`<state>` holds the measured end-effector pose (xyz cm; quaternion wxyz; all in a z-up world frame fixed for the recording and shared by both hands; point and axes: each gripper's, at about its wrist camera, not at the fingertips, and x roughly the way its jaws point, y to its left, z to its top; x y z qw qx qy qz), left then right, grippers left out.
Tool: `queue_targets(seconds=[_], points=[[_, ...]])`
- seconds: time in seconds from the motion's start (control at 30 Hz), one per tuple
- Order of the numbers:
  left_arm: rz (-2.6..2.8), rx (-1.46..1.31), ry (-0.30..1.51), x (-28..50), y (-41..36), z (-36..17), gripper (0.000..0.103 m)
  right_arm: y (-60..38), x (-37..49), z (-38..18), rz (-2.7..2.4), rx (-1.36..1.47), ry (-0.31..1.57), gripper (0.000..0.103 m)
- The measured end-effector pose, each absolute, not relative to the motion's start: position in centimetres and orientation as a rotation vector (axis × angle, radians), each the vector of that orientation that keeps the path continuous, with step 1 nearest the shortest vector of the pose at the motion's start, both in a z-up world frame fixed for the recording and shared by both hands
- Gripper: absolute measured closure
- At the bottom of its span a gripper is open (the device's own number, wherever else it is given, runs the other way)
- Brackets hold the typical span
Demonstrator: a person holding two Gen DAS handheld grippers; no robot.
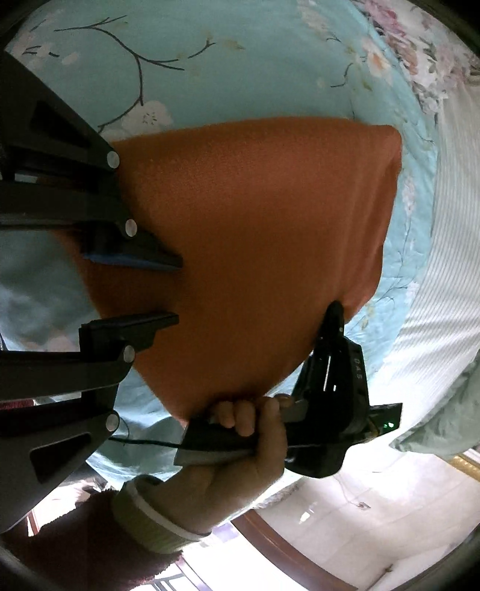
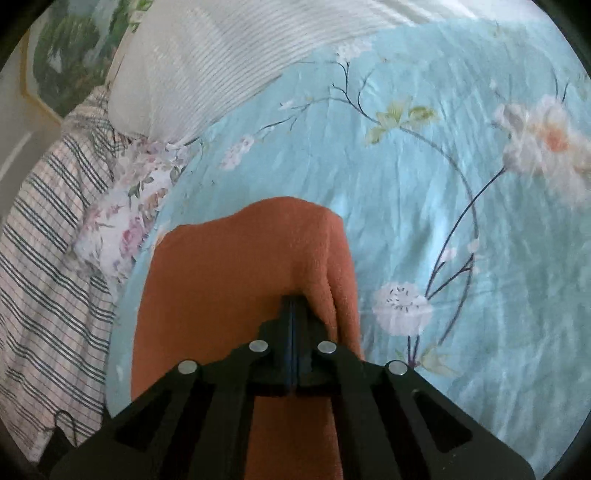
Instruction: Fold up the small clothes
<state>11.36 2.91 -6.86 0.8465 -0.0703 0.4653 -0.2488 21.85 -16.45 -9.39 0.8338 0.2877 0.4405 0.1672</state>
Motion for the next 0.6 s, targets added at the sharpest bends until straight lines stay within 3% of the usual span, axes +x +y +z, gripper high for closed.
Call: queue_targets(seconds=[0.27,0.47,0.6], points=[[-0.476,-0.196,0.922,10.9,6.0,-3.7,0.080,-16.2,15.1,-5.7,0.461,0.526,0.907,0.099],[-0.404,-0.186,0.945,11.7,7.5,-4.7,0.078,-17.8,12.8,-10.3,0.376,0.524,0.968,0.103],[-0.387,-0.149,0.945,11.8,6.7,-5.7,0.078,-17.9,12.4,-10.1,0.367,0.547,0.965,0.103]])
